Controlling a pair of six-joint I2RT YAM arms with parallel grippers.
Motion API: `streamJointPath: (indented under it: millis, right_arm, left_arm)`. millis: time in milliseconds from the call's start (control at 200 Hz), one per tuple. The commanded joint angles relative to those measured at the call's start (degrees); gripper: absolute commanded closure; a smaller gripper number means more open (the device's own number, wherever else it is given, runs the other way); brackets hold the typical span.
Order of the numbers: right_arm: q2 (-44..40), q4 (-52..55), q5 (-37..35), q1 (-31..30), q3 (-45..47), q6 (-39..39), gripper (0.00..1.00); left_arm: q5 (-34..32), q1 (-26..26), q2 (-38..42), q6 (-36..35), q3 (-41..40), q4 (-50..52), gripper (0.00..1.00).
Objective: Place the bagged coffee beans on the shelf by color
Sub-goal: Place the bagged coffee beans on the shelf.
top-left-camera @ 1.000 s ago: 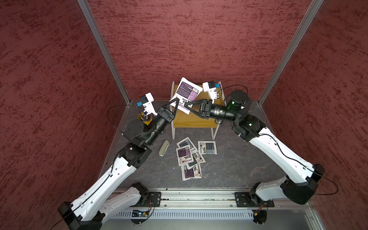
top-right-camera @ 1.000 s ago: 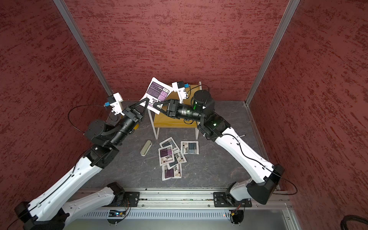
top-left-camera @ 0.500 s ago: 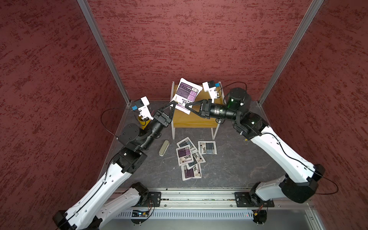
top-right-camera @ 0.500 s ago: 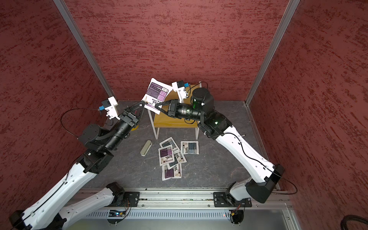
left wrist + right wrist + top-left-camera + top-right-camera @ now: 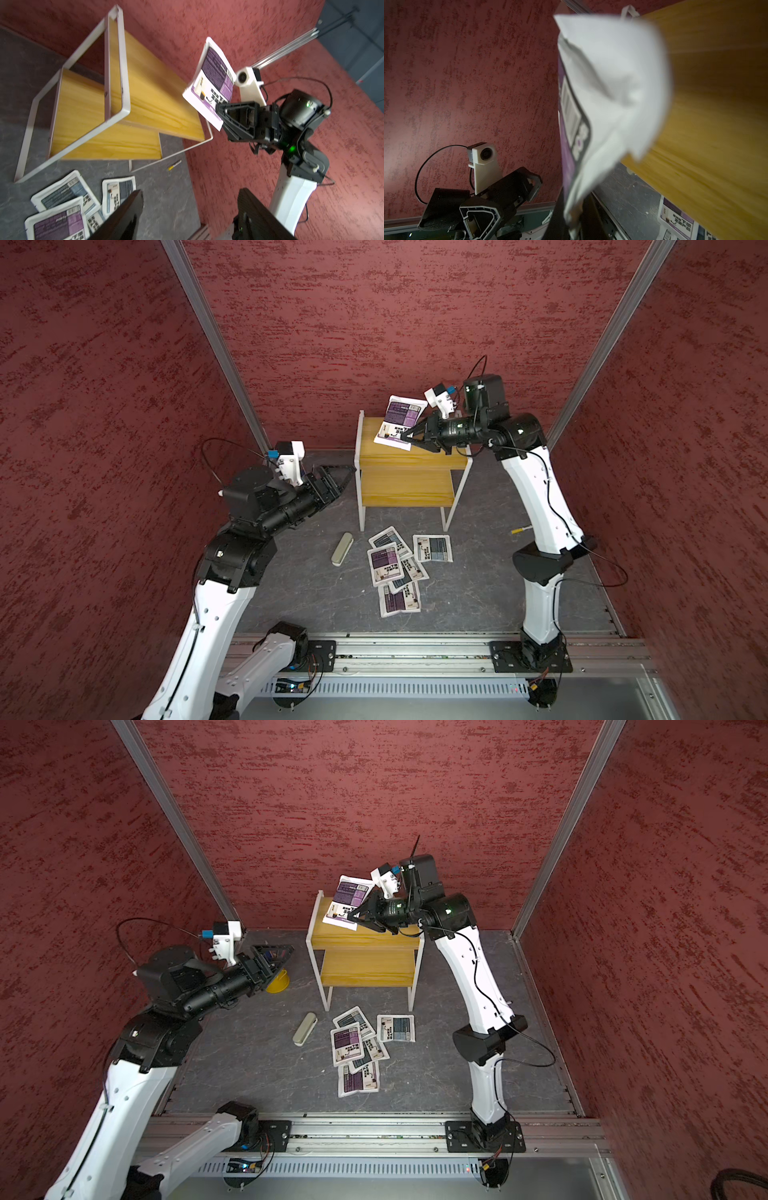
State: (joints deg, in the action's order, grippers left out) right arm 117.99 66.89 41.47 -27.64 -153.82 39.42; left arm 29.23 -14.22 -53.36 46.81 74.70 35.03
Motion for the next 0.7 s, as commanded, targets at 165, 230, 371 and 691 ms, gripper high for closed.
streamJointPath:
  millis: [165,230,371,691]
  right_arm:
    - [5.27,0.84,6.14,1.41,-1.44,0.65,0.98]
    - [6.37,-0.45,6.94,1.57,-1.47,1.31,0.98]
    - [8.63,-2.67,8.07,1.66,-1.48,2.48,0.98]
    - [12.15,-9.14,11.3,1.67,-1.48,6.26,0.97]
  left_arm:
    - [12.52,3.49,0.91,-4.12,-2.84,7.21,0.21]
    - [13.57,4.9,1.21,-4.43,-3.16,7.5,0.21]
    - [16.81,8.43,1.49,-4.44,-4.27,7.51,0.21]
    - [19.74,11.92,1.76,-5.45,-6.07,7.72,0.21]
